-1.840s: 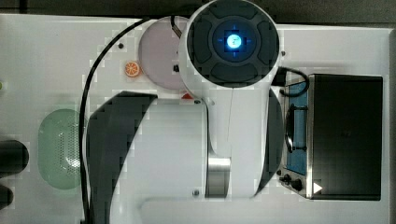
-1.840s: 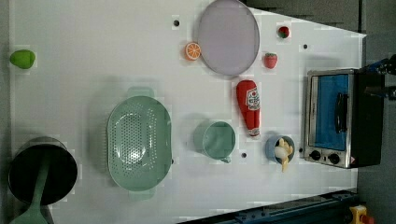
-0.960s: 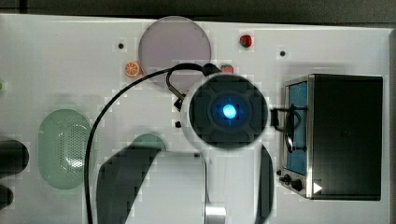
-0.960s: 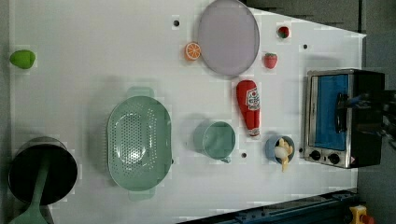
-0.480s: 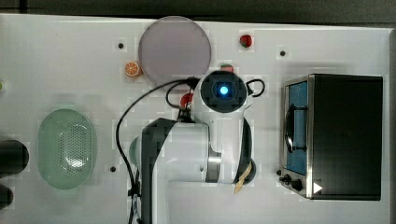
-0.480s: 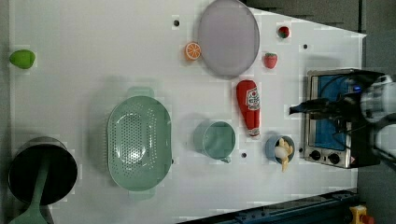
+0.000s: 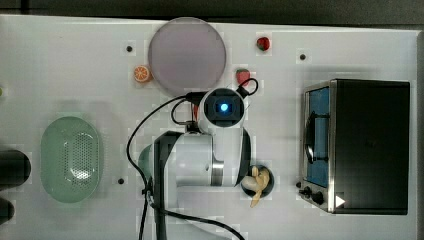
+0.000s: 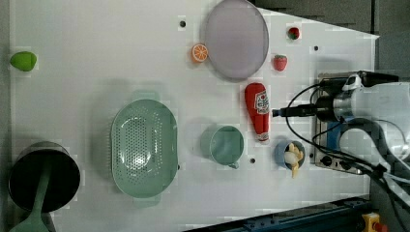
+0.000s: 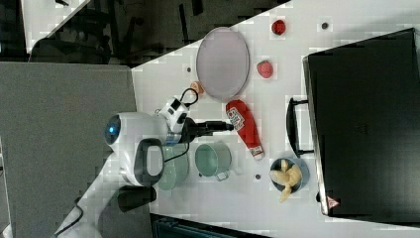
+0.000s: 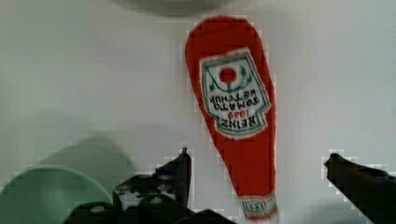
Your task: Pick Ketchup from the table and place it in strainer.
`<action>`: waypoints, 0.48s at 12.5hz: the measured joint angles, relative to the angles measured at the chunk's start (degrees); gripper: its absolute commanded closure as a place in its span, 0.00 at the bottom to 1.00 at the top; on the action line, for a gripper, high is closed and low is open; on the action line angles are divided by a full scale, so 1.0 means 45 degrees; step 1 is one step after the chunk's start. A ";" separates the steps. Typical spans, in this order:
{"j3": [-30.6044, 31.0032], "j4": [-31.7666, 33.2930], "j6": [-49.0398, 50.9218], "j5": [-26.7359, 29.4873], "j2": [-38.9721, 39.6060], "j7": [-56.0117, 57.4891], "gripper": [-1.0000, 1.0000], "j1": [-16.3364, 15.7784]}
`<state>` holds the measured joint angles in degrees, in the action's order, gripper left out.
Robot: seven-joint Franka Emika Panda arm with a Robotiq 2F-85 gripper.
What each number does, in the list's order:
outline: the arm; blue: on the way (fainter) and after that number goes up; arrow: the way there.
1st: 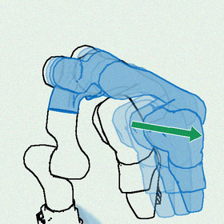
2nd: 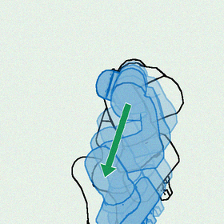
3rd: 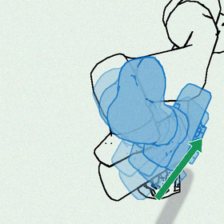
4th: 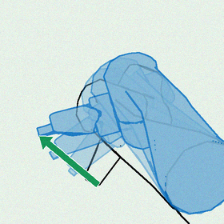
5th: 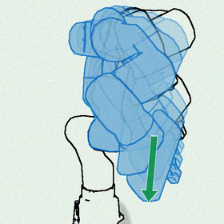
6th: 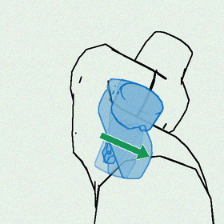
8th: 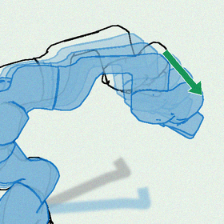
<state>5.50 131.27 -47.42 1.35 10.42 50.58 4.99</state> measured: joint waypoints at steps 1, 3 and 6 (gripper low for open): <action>0.0028 0.0224 -0.0703 0.0000 0.0218 0.0093 0.00 -0.0010; 0.0030 0.0497 -0.1884 -0.0072 0.0768 0.0423 0.00 -0.0023; 0.0026 0.0572 -0.3314 -0.0203 0.2086 0.0472 0.00 -0.0018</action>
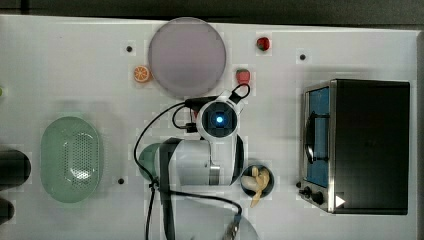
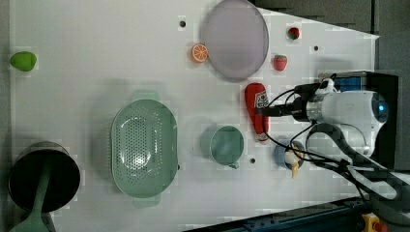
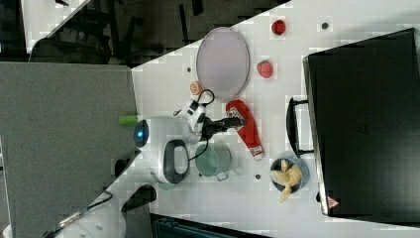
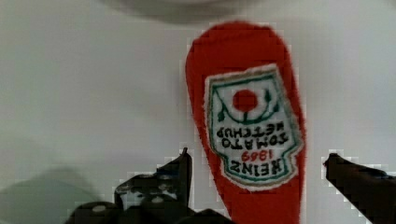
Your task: Pick Ketchup from the table and place it in strainer.
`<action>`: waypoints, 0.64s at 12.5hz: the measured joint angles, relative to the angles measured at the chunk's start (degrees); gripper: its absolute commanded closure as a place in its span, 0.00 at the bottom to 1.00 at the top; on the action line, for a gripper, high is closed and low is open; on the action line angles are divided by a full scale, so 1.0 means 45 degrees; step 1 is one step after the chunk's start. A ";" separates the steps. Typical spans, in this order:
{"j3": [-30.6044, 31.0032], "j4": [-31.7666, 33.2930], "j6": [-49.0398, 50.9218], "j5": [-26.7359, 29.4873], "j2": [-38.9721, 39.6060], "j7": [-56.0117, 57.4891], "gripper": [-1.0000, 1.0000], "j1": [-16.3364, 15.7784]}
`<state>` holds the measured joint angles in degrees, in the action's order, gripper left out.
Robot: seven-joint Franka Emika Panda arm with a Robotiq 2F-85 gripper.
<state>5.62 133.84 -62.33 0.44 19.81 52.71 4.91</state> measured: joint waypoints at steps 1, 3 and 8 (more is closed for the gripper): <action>-0.0023 0.0099 -0.0249 0.0000 0.0326 0.0006 0.00 -0.0012; 0.0044 0.0398 -0.0746 0.0080 0.0740 0.0031 0.15 0.0026; -0.0023 0.0696 -0.0920 -0.0008 0.0556 0.0031 0.42 0.0066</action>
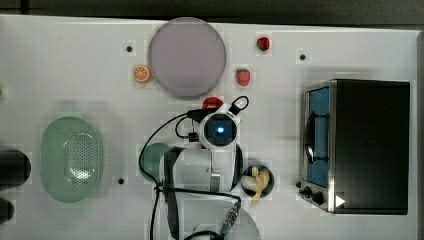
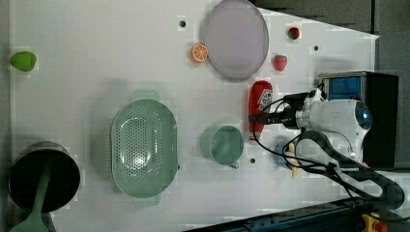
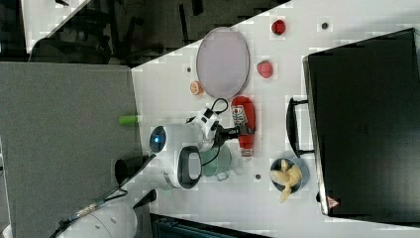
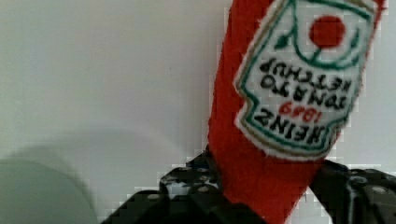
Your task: Pick Ketchup from the table and place it in strainer.
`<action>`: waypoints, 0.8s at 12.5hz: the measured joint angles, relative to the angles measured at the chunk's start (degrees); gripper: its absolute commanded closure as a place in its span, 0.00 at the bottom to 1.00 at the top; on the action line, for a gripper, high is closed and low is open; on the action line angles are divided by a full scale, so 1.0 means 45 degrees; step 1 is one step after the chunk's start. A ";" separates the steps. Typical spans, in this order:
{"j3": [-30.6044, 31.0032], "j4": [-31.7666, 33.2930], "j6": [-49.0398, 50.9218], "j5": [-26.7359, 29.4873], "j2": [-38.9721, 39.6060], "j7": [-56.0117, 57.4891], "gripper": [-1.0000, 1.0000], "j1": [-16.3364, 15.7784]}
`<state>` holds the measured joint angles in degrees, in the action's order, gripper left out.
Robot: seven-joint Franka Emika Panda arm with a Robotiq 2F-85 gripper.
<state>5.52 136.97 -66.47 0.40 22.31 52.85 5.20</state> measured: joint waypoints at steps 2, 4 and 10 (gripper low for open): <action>0.0041 0.0000 0.0323 -0.0031 -0.0675 0.0000 0.42 -0.0071; 0.0064 -0.0075 0.2058 -0.0003 -0.2143 0.0000 0.42 -0.0087; 0.0956 -0.2114 0.8262 0.0022 -0.6278 -0.0671 0.42 -0.0068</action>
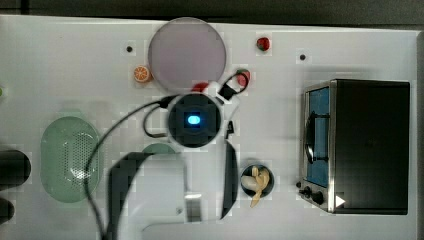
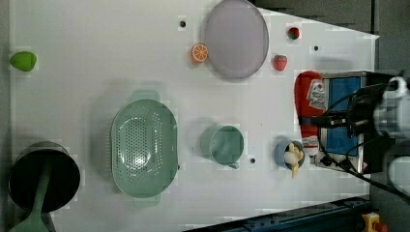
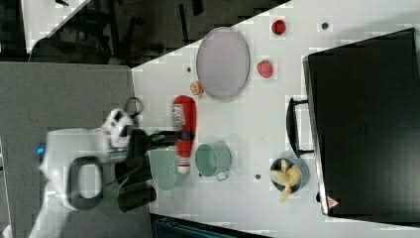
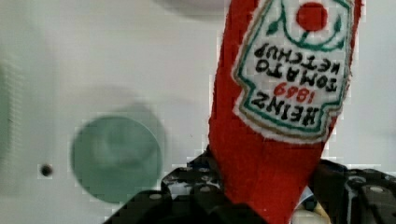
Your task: Pick Ketchup from the table and place it in strainer.
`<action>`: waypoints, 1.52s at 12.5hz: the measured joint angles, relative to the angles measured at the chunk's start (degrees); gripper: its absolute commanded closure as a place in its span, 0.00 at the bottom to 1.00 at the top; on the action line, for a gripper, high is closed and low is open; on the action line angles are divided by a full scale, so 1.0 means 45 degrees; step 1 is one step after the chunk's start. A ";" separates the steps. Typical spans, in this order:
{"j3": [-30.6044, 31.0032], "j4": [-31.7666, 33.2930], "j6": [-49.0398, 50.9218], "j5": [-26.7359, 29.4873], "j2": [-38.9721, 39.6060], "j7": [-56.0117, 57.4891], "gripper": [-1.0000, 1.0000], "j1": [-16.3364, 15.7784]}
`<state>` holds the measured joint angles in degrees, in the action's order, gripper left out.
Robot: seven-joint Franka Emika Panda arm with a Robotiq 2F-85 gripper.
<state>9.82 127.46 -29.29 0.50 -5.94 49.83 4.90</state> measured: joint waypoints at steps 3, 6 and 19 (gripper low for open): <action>0.1265 -0.1169 0.0044 0.0056 -0.0277 -0.1237 0.42 0.0015; 0.2704 -0.1169 0.0062 0.0325 -0.0113 -0.3251 0.42 -0.0246; 0.7131 -0.0870 -0.5017 -0.0837 0.5460 -1.1819 0.42 -0.2146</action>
<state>41.91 123.54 -51.87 -3.27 18.63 -3.36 -4.76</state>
